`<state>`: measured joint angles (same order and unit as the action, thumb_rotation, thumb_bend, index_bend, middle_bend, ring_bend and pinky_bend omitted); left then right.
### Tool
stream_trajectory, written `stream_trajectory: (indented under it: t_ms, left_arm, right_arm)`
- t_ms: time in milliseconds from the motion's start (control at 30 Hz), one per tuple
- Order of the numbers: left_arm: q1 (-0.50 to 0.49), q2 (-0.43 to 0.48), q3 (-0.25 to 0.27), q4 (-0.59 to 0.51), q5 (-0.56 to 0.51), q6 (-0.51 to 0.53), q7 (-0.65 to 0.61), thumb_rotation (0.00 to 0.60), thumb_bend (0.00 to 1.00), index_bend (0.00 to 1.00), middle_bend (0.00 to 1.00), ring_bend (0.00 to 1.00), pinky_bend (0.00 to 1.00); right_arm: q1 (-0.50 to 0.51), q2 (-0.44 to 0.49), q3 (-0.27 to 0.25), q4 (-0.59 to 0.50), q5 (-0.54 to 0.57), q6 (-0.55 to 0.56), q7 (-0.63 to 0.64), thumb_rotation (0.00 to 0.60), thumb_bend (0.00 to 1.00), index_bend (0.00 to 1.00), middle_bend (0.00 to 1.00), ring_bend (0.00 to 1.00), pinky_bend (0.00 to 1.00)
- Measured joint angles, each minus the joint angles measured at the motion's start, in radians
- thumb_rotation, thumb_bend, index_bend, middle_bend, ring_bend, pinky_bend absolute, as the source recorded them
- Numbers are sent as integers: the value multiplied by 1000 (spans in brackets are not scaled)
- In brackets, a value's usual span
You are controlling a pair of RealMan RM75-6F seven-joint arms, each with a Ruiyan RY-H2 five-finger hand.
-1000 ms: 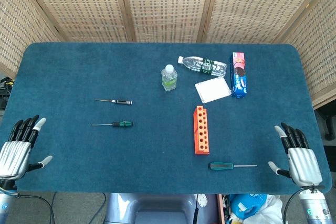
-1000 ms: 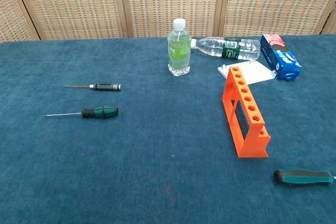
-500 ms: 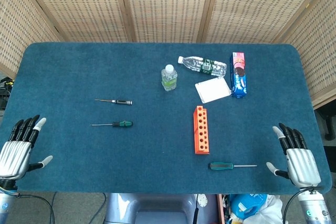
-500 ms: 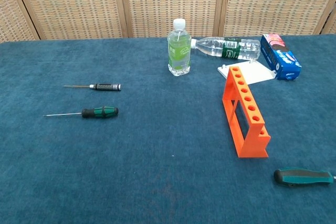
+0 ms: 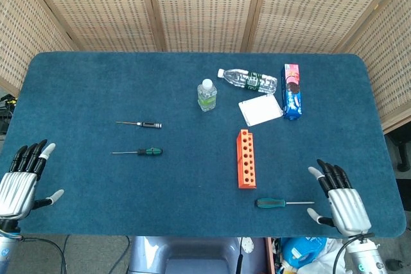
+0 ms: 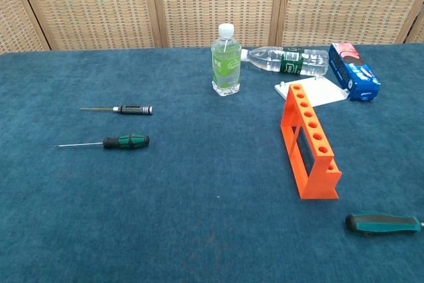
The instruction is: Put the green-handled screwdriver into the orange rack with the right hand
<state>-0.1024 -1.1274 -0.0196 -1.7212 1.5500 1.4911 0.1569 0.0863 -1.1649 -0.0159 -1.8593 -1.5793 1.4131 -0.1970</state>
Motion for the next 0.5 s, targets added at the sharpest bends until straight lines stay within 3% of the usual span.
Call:
stream_trajectory:
  t_ms: [500]
  left_arm:
    - [0, 4, -1, 1, -1, -2, -14, 600, 0, 0, 0, 0, 0]
  right_arm:
    - [53, -169, 11, -4, 77, -115, -124, 600, 176, 294, 0, 0, 0]
